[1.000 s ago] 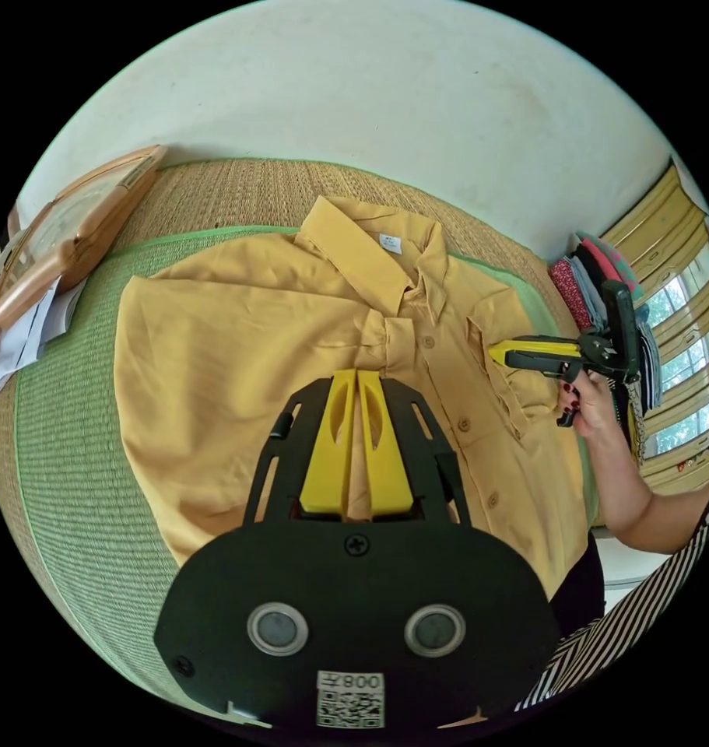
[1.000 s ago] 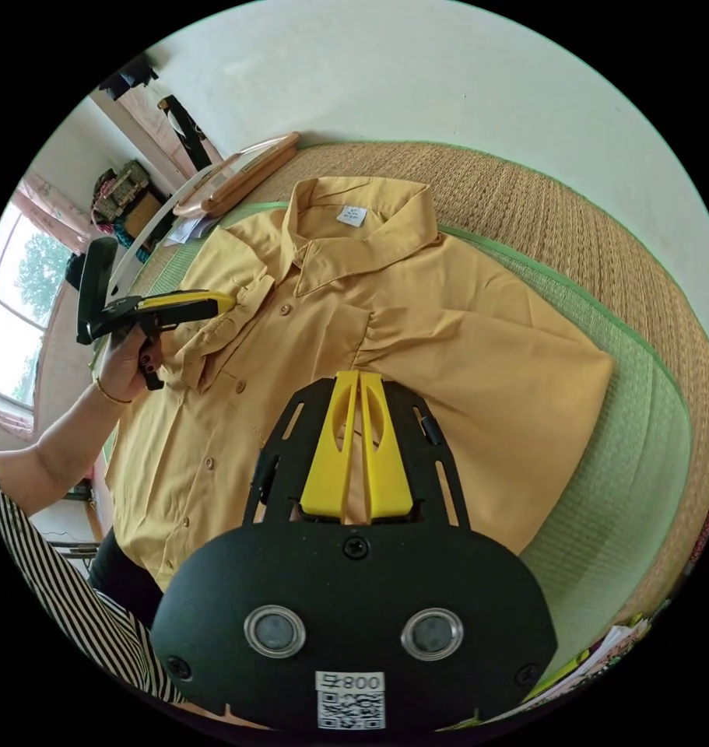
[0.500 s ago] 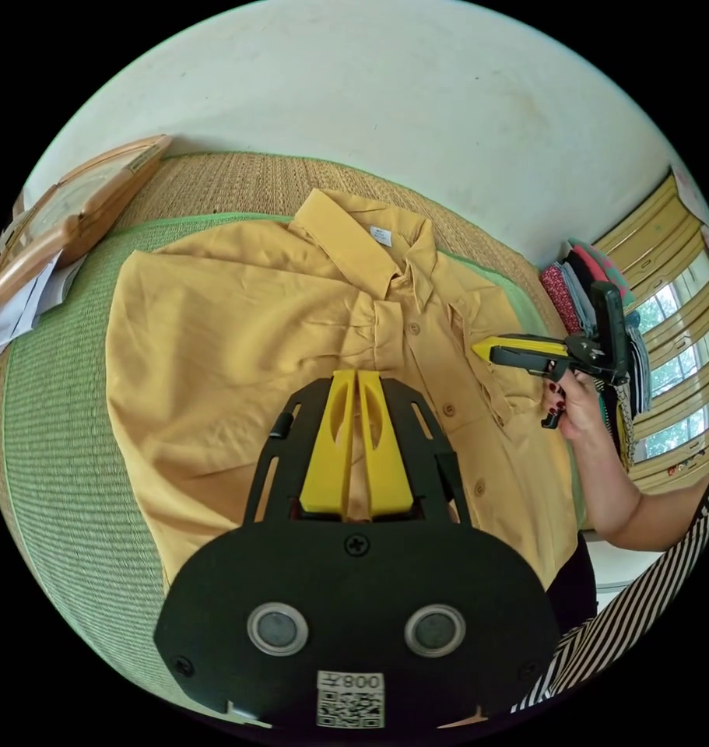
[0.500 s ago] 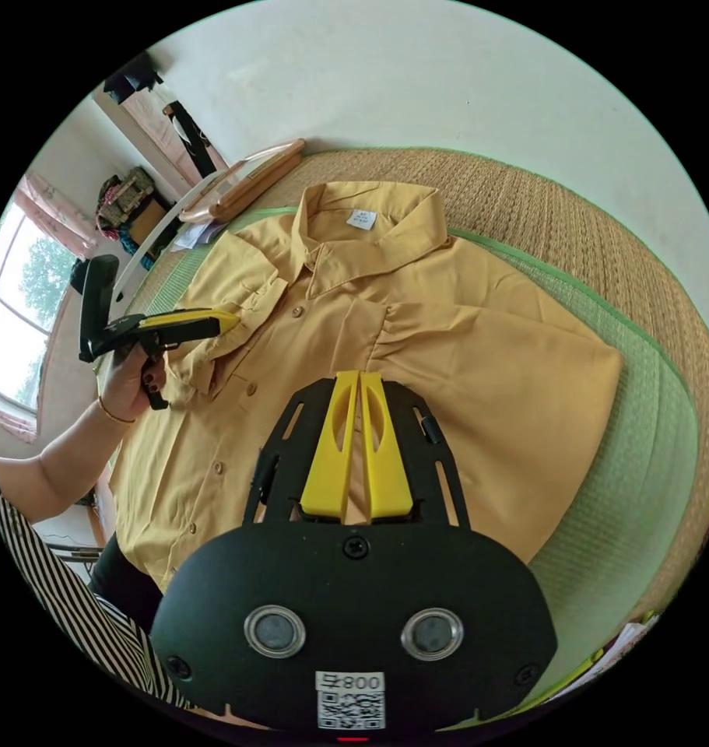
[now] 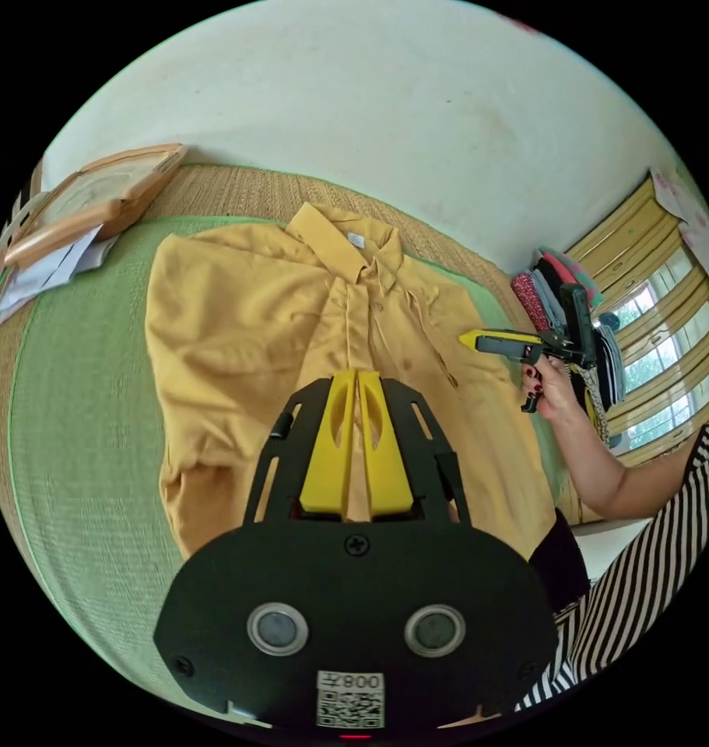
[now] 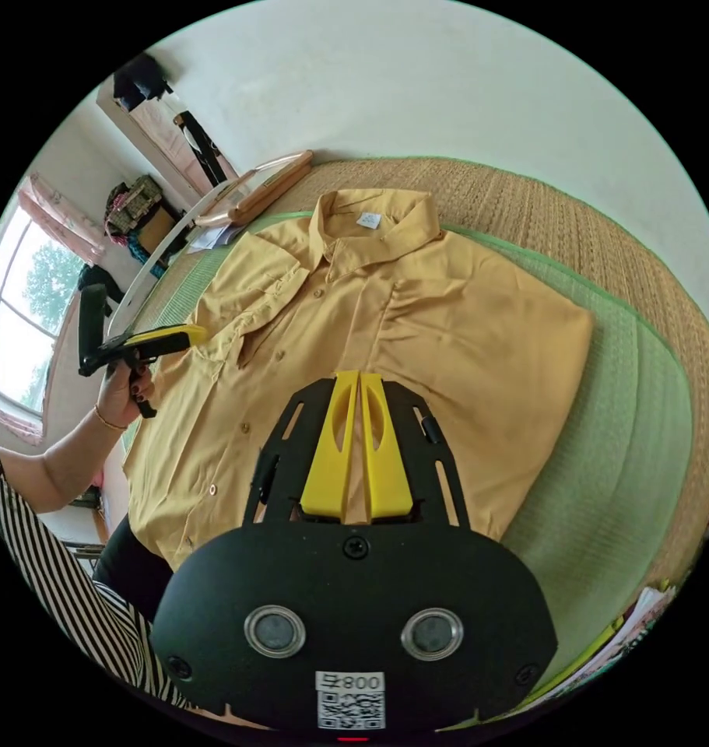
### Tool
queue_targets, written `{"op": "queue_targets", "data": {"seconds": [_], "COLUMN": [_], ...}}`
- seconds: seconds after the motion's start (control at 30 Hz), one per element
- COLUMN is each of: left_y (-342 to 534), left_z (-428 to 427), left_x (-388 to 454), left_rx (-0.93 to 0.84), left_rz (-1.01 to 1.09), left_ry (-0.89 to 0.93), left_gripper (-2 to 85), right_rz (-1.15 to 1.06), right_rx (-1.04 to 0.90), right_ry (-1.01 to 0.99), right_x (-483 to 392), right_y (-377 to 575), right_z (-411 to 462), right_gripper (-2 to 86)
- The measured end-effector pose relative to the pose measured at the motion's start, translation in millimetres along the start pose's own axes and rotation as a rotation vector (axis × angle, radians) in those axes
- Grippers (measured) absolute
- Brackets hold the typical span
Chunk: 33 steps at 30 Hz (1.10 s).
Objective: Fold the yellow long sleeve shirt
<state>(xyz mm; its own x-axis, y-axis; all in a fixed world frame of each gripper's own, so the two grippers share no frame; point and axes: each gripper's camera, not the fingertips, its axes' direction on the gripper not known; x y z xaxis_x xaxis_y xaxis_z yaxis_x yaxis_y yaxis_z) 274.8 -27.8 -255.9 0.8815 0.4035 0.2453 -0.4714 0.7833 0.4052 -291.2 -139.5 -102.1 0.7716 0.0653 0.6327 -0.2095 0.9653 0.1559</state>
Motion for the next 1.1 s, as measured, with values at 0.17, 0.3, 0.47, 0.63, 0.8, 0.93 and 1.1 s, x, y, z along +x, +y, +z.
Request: {"op": "queue_targets", "data": {"seconds": [0.17,0.3,0.47,0.63,0.8,0.93,1.1], "left_y": [66,101,157,222,292,344,383], "left_z": [4,-5,-18,-21,-19,-11,1], "left_x": [-25,-36,-56,-72,-89,-105,-125], "left_rx": [-0.08,-0.063,-0.054,-0.071,-0.091,-0.086,-0.065], "left_rz": [-0.125,-0.183,-0.248,-0.338,-0.418,-0.479,-0.536], "left_ry": [0.027,0.069,0.135,0.193,0.216,0.24,0.247], "left_gripper": [0.4,0.3,0.4,0.5,1.3,3.1,6.4], "right_rz": [0.052,0.053,0.086,0.203,0.365,0.475,0.554], "right_rx": [-0.077,-0.066,-0.055,-0.085,-0.072,-0.035,0.01], "right_ry": [-0.013,-0.023,-0.1,-0.206,-0.273,-0.316,-0.379], "right_x": [19,18,16,21,22,20,24], "right_y": [19,30,101,217,338,416,466], "right_z": [21,2,-54,-87,-114,-130,-140], "right_gripper": [0.1,0.2,0.2,0.2,0.3,0.9,3.5]}}
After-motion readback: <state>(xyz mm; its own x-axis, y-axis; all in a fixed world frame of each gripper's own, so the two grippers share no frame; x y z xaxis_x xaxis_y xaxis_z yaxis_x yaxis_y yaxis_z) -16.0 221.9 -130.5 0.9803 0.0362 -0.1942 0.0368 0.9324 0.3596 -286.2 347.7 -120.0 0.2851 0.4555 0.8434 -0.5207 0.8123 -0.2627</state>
